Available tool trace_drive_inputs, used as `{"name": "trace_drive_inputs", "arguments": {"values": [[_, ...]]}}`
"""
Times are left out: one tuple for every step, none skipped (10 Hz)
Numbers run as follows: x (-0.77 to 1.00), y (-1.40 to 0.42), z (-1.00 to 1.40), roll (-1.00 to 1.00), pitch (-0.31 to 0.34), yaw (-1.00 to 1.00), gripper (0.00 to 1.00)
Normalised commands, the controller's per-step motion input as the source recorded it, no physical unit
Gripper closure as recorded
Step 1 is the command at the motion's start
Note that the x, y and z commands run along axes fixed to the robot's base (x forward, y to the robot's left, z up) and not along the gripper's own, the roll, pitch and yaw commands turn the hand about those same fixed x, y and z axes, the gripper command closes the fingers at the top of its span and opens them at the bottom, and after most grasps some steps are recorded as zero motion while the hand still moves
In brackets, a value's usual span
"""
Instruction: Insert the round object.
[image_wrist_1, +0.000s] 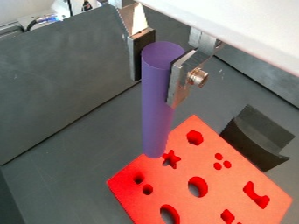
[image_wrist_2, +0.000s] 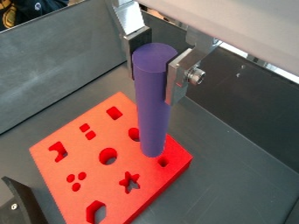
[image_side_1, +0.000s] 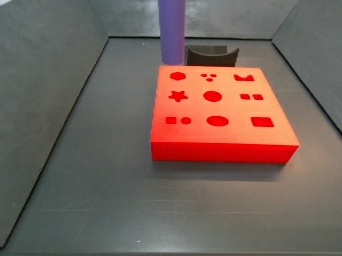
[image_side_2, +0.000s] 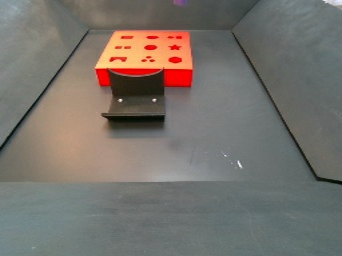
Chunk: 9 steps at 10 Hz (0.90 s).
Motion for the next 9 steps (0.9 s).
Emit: {"name": "trace_drive_inputs", "arguments": {"values": [[0.3, 0.11, -0.35, 0.06, 0.0, 0.0, 1.0], [0.66, 0.43, -0.57, 0.02, 0.0, 0.0, 1.0], [0.97, 0.51, -0.63, 0.0, -0.026, 0.0, 1.0], [1.0, 0.47, -0.5, -0.04, -0.067, 0.0, 1.0], [1.0, 0.41, -0.45, -0.04, -0.097, 0.0, 1.0], [1.0, 0.35, -0.43, -0.02, -0.1, 0.0, 1.0], [0.84, 0.16, -0.38, 0.02, -0.013, 0.0, 1.0], [0.74, 0.0, -0.29, 0.0, 0.0, 0.0, 1.0], [0.73, 0.0, -0.22, 0.0, 0.0, 0.01, 1.0]]}}
